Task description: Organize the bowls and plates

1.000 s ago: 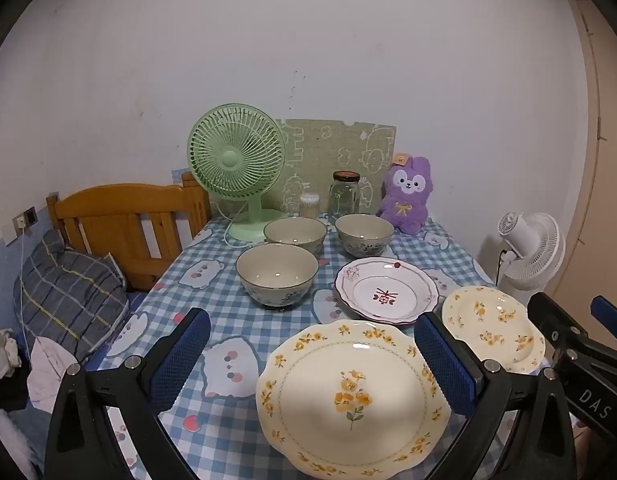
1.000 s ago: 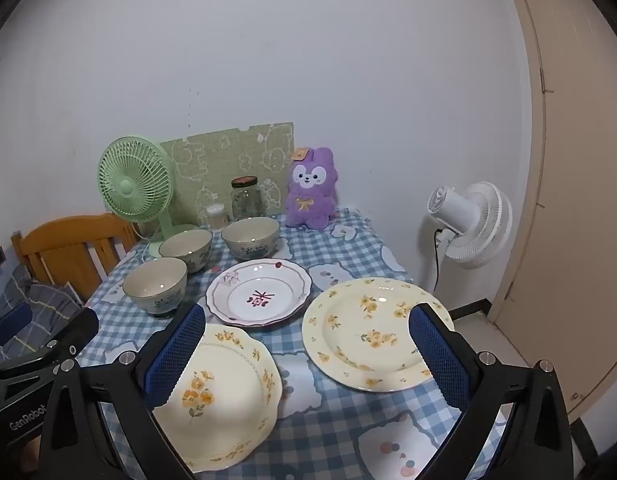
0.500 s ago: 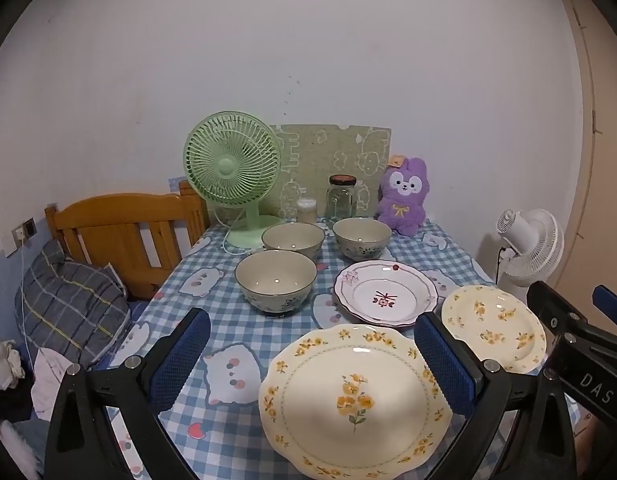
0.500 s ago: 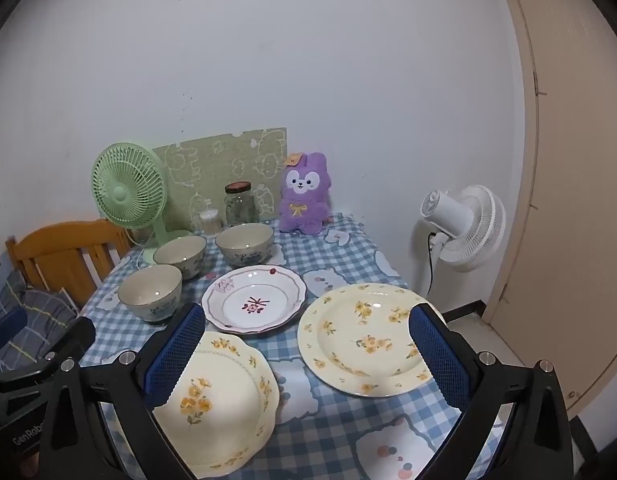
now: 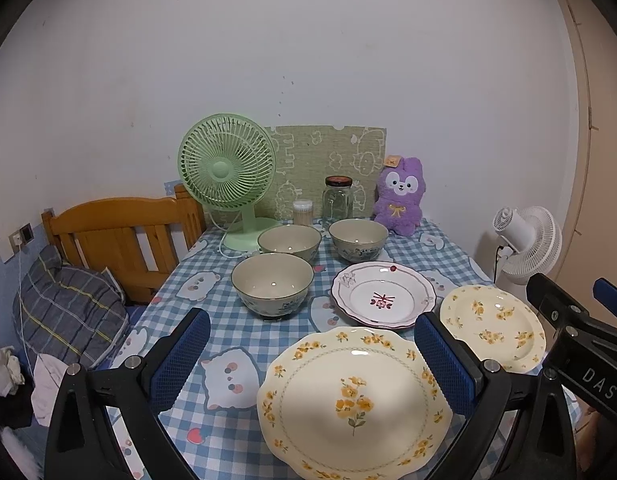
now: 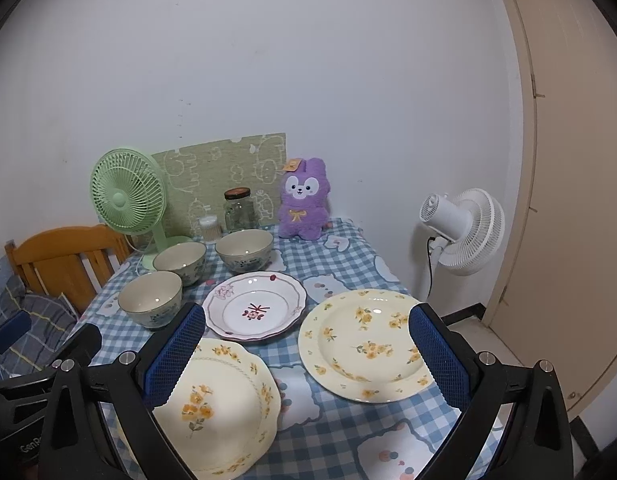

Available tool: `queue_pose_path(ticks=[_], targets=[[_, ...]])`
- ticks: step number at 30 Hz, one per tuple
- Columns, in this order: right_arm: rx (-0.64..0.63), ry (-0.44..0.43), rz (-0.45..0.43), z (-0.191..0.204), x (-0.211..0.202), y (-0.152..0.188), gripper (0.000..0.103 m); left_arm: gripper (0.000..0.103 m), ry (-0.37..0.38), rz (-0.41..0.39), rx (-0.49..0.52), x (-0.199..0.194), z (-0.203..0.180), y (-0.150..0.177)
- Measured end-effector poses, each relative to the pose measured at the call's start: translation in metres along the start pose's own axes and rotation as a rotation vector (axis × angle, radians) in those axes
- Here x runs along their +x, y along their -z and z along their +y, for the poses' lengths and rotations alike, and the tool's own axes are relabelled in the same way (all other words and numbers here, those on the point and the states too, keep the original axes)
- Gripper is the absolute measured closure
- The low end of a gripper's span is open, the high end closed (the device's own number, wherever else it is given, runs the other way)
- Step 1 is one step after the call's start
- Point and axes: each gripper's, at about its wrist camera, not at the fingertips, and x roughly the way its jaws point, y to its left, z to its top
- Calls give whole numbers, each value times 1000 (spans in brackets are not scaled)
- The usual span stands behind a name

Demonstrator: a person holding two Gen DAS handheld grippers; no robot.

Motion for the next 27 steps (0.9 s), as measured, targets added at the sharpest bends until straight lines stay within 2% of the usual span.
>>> queue_pose_path(ticks=[27], targets=[[1, -11, 0, -3, -1, -1, 1, 0, 5, 4, 12, 1, -3, 2]])
